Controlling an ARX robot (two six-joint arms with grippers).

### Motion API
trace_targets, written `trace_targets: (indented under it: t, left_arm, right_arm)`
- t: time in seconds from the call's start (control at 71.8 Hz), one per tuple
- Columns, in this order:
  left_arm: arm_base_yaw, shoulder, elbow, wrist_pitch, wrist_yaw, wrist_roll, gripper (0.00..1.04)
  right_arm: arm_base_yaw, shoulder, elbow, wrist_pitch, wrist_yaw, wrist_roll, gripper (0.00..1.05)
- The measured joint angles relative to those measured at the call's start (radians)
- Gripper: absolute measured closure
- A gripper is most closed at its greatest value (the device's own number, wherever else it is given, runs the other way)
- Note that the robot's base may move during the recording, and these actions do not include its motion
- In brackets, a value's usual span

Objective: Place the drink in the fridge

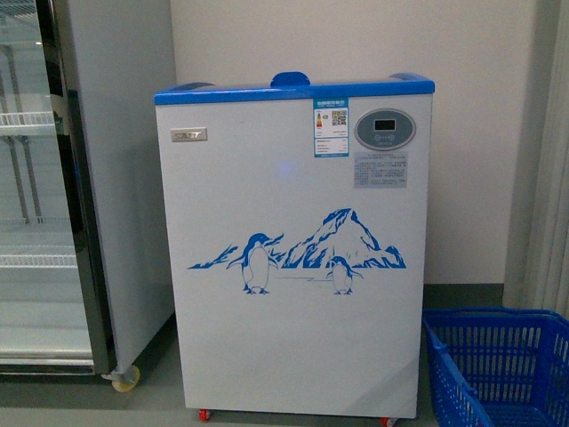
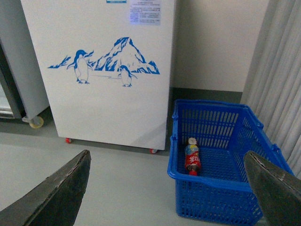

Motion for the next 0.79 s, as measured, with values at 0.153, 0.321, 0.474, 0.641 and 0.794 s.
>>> trace_targets:
  t: [0.153,0.321,0.474,0.641,0.794]
  left_arm:
    - [0.0,0.0,0.0,0.0,0.0,0.0,0.08]
    - [0.0,0.0,0.0,0.0,0.0,0.0,0.08]
    - [0.0,0.0,0.0,0.0,0.0,0.0,0.08]
    - [0.0,0.0,0.0,0.0,0.0,0.0,0.08]
    - [0.0,0.0,0.0,0.0,0.0,0.0,0.08]
  right_arm:
    - [0.0,0.0,0.0,0.0,0.0,0.0,0.07]
    - [0.0,0.0,0.0,0.0,0.0,0.0,0.07]
    - [0.0,0.0,0.0,0.0,0.0,0.0,0.07]
    - [0.0,0.0,0.0,0.0,0.0,0.0,0.07]
    - [0.0,0.0,0.0,0.0,0.0,0.0,0.07]
